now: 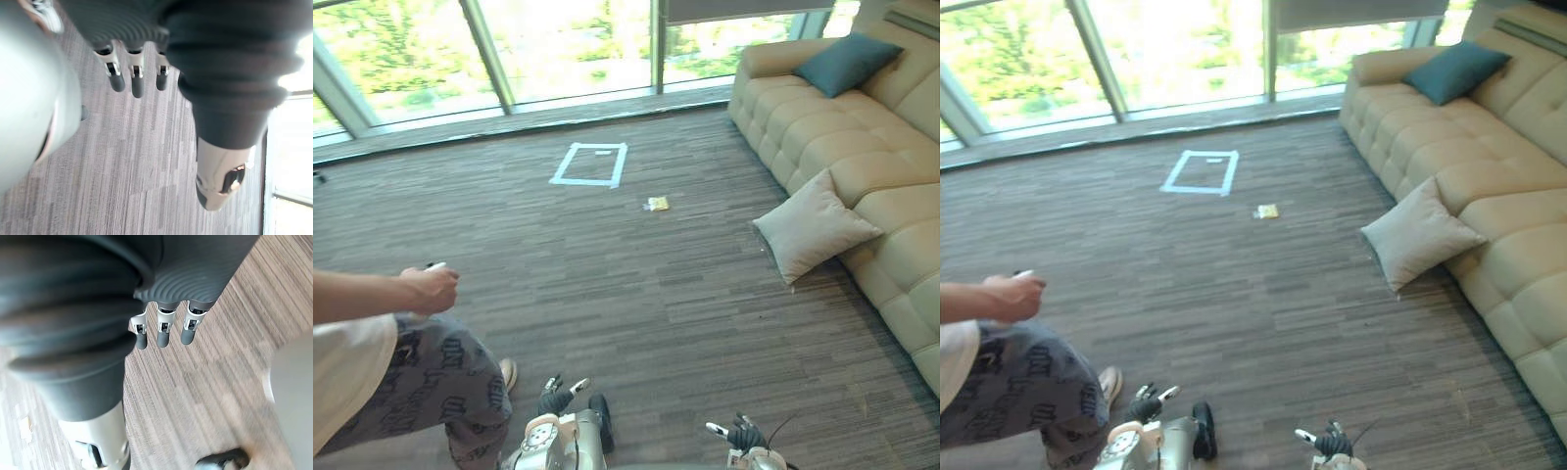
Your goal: Pick up cushions and gather them together orderly.
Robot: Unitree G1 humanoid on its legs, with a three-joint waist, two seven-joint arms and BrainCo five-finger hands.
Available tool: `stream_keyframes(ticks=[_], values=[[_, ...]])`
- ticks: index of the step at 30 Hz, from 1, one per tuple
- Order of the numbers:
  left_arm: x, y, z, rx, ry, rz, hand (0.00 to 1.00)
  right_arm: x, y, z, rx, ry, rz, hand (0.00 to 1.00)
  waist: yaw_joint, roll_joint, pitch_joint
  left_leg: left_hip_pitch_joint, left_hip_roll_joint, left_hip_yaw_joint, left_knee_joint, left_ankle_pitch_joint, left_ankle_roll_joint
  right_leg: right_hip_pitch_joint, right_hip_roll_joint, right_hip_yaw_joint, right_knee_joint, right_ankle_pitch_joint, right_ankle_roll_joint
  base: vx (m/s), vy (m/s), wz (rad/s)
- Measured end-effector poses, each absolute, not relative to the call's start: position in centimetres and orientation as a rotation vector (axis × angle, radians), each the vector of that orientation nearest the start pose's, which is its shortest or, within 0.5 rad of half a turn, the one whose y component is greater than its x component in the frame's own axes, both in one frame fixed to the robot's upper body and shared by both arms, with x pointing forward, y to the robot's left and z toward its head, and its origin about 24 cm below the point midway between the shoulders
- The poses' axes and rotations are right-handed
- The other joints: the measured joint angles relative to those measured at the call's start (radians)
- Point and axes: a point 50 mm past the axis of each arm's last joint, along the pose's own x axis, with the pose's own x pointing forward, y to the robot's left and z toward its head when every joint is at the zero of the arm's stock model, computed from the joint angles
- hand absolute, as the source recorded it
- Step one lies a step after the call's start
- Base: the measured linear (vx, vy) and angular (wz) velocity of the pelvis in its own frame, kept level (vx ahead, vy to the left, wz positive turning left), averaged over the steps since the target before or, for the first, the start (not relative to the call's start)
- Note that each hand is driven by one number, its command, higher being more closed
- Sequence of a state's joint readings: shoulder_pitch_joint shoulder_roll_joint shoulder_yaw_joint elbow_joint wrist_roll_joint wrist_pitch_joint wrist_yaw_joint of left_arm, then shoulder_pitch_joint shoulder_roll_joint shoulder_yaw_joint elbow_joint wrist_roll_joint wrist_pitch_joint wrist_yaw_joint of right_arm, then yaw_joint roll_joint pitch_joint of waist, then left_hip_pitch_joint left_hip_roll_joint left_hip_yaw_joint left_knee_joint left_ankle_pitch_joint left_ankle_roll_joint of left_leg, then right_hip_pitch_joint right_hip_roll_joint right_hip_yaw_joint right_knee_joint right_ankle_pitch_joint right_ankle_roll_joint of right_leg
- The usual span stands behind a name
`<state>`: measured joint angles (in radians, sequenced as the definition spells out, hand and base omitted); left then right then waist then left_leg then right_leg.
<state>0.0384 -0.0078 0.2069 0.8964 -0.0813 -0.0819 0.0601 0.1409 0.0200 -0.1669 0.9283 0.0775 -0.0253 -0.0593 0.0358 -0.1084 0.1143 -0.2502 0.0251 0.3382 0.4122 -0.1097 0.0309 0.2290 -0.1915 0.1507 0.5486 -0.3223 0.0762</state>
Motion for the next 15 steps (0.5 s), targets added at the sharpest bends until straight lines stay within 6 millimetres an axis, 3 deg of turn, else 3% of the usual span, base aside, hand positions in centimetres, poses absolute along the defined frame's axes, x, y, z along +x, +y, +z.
stream_keyframes(ticks=[1,2,3,4,6,8,9,10,11,12,13,15], values=[[14.7,18.7,-13.9,-0.129,0.853,0.302,0.00,9.7,-17.1,-15.7,0.159,1.031,-0.292,0.00,-0.003,-0.017,0.009,0.047,-0.027,-0.002,-0.004,-0.052,0.013,-0.110,0.001,0.024,0.253,0.157,0.028,0.77,0.317,0.11],[14.6,18.6,-14.2,-0.127,0.882,0.298,0.00,10.0,-17.0,-15.6,0.165,1.015,-0.289,0.00,-0.008,-0.011,0.017,0.120,-0.046,-0.005,-0.025,-0.088,0.017,-0.211,0.004,0.029,0.467,0.170,0.053,0.62,0.248,0.08],[14.5,18.5,-14.3,-0.127,0.888,0.295,0.00,10.2,-17.0,-15.6,0.164,1.009,-0.289,0.00,-0.009,-0.012,0.017,0.143,-0.048,-0.006,-0.030,-0.095,0.017,-0.229,0.005,0.025,0.499,0.167,0.057,0.55,0.169,-0.05],[14.2,17.9,-14.5,-0.121,0.912,0.270,0.00,10.5,-17.7,-15.3,0.147,0.981,-0.294,0.00,-0.024,0.019,0.038,0.257,-0.052,-0.007,-0.074,-0.107,0.023,-0.301,0.019,-0.007,0.599,0.130,0.058,0.52,0.149,-0.09],[13.6,17.0,-14.9,-0.123,0.945,0.244,0.00,11.1,-18.4,-14.8,0.128,0.941,-0.300,0.00,-0.037,0.048,0.041,0.375,-0.045,-0.003,-0.154,-0.110,0.025,-0.394,0.031,-0.083,0.582,0.073,0.036,0.53,0.137,-0.02],[13.5,16.3,-15.1,-0.126,0.960,0.218,0.00,11.7,-18.7,-14.5,0.120,0.912,-0.305,0.00,-0.049,0.056,0.053,0.507,-0.033,0.011,-0.257,-0.114,0.018,-0.511,0.037,-0.218,0.380,0.018,-0.012,0.47,0.045,0.14],[13.5,16.2,-15.1,-0.127,0.960,0.218,0.00,11.8,-18.8,-14.5,0.120,0.909,-0.307,0.00,-0.050,0.056,0.054,0.520,-0.031,0.013,-0.269,-0.118,0.012,-0.526,0.038,-0.237,0.342,0.021,-0.016,0.48,-0.025,0.19],[13.3,16.0,-15.2,-0.128,0.966,0.212,0.00,12.1,-18.8,-14.3,0.120,0.895,-0.305,0.00,-0.055,0.056,0.054,0.557,-0.022,0.014,-0.302,-0.141,-0.025,-0.562,0.046,-0.306,0.188,0.048,-0.046,0.39,-0.053,0.14],[13.3,16.0,-15.2,-0.122,0.967,0.207,0.00,12.2,-18.7,-14.3,0.121,0.893,-0.303,0.00,-0.055,0.054,0.055,0.572,-0.021,0.014,-0.313,-0.150,-0.040,-0.572,0.052,-0.324,0.123,0.069,-0.057,0.51,-0.102,0.12],[13.3,16.1,-15.2,-0.112,0.967,0.204,0.00,12.2,-18.6,-14.3,0.124,0.896,-0.299,0.00,-0.053,0.043,0.057,0.607,-0.032,0.012,-0.328,-0.161,-0.054,-0.580,0.067,-0.342,0.004,0.133,-0.092,0.57,-0.147,0.04],[13.2,15.8,-15.2,-0.116,0.974,0.198,0.00,12.5,-18.7,-14.2,0.121,0.887,-0.297,0.00,-0.067,0.055,0.063,0.646,-0.034,0.004,-0.324,-0.164,-0.056,-0.576,0.088,-0.320,0.019,0.213,-0.165,0.59,-0.150,-0.07],[13.1,14.8,-15.3,-0.132,0.980,0.181,0.00,13.1,-19.0,-13.9,0.090,0.870,-0.278,0.00,-0.072,0.094,0.050,0.635,-0.005,0.007,-0.265,-0.151,-0.062,-0.577,0.097,-0.329,0.051,0.152,-0.178,0.56,-0.161,-0.26]])
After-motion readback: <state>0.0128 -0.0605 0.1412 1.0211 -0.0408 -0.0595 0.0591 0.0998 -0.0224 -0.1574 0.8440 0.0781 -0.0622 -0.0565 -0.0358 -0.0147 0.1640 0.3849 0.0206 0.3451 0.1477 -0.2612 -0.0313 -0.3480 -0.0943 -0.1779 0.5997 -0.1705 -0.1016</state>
